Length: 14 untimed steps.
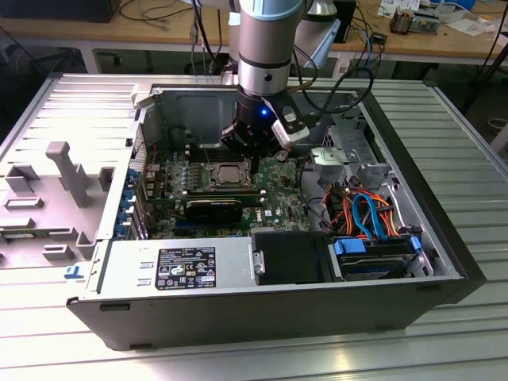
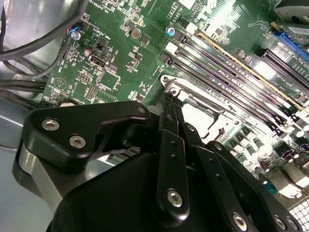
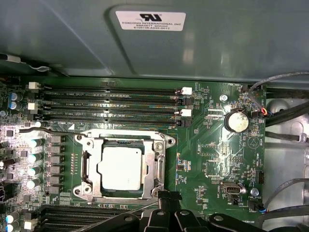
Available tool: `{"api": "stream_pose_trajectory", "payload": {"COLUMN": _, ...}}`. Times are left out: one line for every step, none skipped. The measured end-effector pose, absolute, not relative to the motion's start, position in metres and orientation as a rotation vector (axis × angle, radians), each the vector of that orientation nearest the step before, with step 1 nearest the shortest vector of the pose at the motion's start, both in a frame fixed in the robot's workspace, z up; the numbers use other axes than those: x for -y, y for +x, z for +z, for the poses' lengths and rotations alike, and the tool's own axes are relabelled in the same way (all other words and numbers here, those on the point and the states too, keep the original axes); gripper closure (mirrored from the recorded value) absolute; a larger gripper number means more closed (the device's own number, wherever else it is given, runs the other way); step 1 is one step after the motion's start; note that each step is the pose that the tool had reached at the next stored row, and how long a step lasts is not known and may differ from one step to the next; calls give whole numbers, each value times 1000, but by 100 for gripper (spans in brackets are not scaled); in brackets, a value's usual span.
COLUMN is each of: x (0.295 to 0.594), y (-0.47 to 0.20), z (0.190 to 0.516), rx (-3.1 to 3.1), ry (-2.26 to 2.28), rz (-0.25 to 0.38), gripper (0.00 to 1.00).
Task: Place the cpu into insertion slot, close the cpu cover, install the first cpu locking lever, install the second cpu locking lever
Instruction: 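Install the second cpu locking lever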
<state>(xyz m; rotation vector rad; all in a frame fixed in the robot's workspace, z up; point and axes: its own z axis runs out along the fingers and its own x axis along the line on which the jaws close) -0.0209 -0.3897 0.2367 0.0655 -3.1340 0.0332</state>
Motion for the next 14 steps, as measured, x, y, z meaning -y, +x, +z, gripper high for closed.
{"api": "stream_pose_trajectory", "payload": {"x": 390, "y": -21, "z": 237, "rx": 3134, "ry": 65, "rz": 33, "gripper": 89}}
{"api": "stream_pose_trajectory", "payload": {"x": 390, "y": -22, "z": 237, "rx": 3134, "ry": 66, "rz": 30, "gripper": 89}}
{"api": "stream_pose_trajectory", "payload": {"x": 390, "y": -22, "z": 237, "rx": 3134, "ry": 66, "rz": 26, "gripper": 89}}
{"api": "stream_pose_trajectory", "payload": {"x": 390, "y": -22, "z": 238, "rx": 3134, "ry": 65, "rz": 23, "gripper": 89}}
{"api": "stream_pose_trajectory", "payload": {"x": 390, "y": -24, "z": 239, "rx": 3135, "ry": 66, "rz": 18, "gripper": 89}}
{"api": "stream_pose_trajectory", "payload": {"x": 390, "y": -29, "z": 239, "rx": 3136, "ry": 65, "rz": 13, "gripper": 89}}
{"api": "stream_pose_trajectory", "payload": {"x": 390, "y": -40, "z": 239, "rx": 3138, "ry": 66, "rz": 9, "gripper": 89}}
{"api": "stream_pose_trajectory", "payload": {"x": 390, "y": -47, "z": 239, "rx": 3139, "ry": 66, "rz": 7, "gripper": 89}}
{"api": "stream_pose_trajectory", "payload": {"x": 390, "y": -51, "z": 239, "rx": 3140, "ry": 66, "rz": 7, "gripper": 89}}
{"api": "stream_pose_trajectory", "payload": {"x": 390, "y": -57, "z": 239, "rx": 3140, "ry": 65, "rz": 6, "gripper": 89}}
{"api": "stream_pose_trajectory", "payload": {"x": 390, "y": -61, "z": 239, "rx": 3140, "ry": 66, "rz": 6, "gripper": 89}}
{"api": "stream_pose_trajectory", "payload": {"x": 390, "y": -66, "z": 239, "rx": 3140, "ry": 66, "rz": 6, "gripper": 89}}
{"api": "stream_pose_trajectory", "payload": {"x": 390, "y": -74, "z": 239, "rx": 3141, "ry": 66, "rz": 6, "gripper": 89}}
{"api": "stream_pose_trajectory", "payload": {"x": 390, "y": -78, "z": 239, "rx": 3141, "ry": 66, "rz": 6, "gripper": 89}}
